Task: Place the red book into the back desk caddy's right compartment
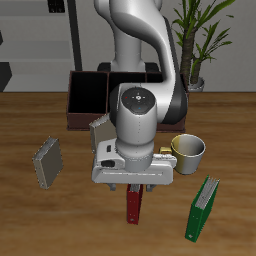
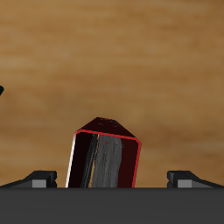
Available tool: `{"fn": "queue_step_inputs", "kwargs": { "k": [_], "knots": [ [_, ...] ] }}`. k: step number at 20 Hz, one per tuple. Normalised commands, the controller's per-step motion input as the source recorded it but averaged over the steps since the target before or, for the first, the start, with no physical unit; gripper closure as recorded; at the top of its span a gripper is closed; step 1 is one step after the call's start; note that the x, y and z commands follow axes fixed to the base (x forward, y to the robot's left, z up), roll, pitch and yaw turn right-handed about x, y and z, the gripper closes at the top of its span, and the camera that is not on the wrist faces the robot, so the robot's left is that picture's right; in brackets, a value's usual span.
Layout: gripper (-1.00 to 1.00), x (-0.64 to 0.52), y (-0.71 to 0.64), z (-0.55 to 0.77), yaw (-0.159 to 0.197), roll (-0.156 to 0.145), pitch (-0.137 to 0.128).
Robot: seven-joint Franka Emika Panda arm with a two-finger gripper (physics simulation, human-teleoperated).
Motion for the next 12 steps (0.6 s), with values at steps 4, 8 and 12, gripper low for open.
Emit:
{"fn": "queue_step_inputs", "kwargs": {
  "k": [4, 8, 12],
  "knots": [
    [1.0, -0.05, 0.09, -0.08, -0.008, 0.015, 0.005],
    [1.0, -0.06, 0.16, 0.14, 0.0, 0.031, -0.012],
    [1.0, -0.05, 0.11, 0.32, -0.015, 0.011, -0.027]
  ]
}}
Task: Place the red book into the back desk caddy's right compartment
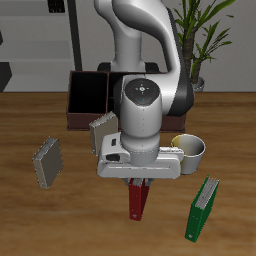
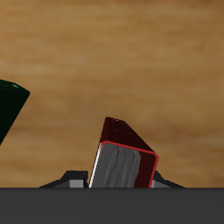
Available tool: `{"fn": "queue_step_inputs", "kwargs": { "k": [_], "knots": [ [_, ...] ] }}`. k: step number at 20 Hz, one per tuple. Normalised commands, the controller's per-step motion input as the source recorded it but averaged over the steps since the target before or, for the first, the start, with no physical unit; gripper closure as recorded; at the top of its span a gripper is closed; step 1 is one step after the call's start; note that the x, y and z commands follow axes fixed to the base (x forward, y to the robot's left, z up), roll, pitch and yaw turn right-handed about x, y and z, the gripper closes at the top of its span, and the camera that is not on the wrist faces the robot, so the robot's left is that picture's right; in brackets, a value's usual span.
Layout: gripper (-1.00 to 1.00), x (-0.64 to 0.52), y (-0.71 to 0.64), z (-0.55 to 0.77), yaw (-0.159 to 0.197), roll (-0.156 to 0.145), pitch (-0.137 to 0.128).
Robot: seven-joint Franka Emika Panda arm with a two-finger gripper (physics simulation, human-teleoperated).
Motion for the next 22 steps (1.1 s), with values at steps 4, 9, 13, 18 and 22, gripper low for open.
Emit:
{"fn": "queue_step_inputs", "kwargs": {
  "k": [4, 9, 13, 18, 22],
  "knots": [
    [1.0, -0.11, 0.09, 0.43, -0.005, 0.001, -0.028],
    [1.0, -0.29, 0.03, 0.7, 0.001, -0.027, -0.022],
    [1.0, -0.32, -0.05, 0.63, -0.004, -0.02, -0.068],
    [1.0, -0.34, -0.04, 0.5, 0.023, -0.023, -0.022],
    [1.0, -0.45, -0.22, 0.63, 0.014, -0.058, -0.044]
  ]
}}
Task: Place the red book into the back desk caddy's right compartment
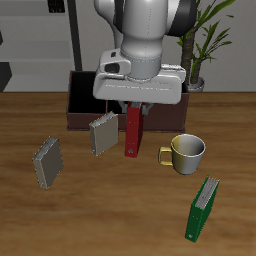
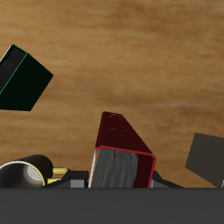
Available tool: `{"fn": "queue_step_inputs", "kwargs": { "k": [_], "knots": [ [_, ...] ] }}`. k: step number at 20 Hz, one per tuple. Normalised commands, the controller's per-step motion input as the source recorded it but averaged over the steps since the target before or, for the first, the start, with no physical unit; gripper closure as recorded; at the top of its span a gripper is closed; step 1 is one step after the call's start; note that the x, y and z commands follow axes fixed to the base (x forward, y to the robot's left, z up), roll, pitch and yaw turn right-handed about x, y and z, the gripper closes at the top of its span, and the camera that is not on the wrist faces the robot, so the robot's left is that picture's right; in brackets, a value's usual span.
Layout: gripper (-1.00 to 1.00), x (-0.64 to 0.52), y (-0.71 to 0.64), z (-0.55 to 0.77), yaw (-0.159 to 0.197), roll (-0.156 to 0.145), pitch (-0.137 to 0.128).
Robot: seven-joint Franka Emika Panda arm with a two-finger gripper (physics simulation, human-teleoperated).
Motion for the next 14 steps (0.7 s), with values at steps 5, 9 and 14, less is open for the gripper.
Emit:
{"fn": "queue_step_inputs", "kwargs": {
  "k": [5, 9, 14],
  "knots": [
    [1.0, -0.49, -0.09, 0.51, 0.027, -0.02, -0.02],
    [1.0, -0.53, 0.04, 0.42, 0.037, 0.002, -0.035],
    [1.0, -0.43, 0.08, 0.29, 0.051, -0.012, 0.0]
  ]
}}
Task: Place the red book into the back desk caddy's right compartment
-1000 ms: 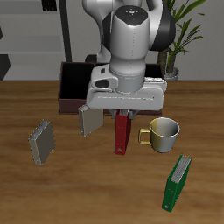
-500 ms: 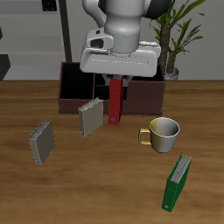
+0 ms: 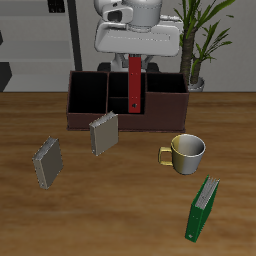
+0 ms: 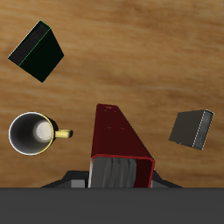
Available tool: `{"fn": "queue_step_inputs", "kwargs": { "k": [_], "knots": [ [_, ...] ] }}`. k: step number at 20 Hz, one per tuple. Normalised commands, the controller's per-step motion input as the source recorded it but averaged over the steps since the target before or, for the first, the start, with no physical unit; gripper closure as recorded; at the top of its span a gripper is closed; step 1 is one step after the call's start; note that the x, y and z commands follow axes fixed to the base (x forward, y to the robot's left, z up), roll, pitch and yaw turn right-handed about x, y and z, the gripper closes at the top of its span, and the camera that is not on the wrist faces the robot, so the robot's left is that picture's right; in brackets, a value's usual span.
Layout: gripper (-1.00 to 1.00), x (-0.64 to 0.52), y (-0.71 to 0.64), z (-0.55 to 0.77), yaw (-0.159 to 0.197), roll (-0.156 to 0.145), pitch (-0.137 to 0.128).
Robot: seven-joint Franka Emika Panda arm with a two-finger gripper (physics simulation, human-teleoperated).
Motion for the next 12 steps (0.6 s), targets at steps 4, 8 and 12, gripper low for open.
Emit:
{"fn": "queue_step_inputs", "kwargs": {
  "k": [4, 8, 12],
  "knots": [
    [1.0, -0.56, 0.11, 0.35, 0.03, -0.005, -0.03],
    [1.0, -0.52, 0.17, 0.17, 0.044, 0.033, -0.024],
    [1.0, -0.39, 0.05, 0.07, -0.02, -0.032, 0.013]
  ]
}}
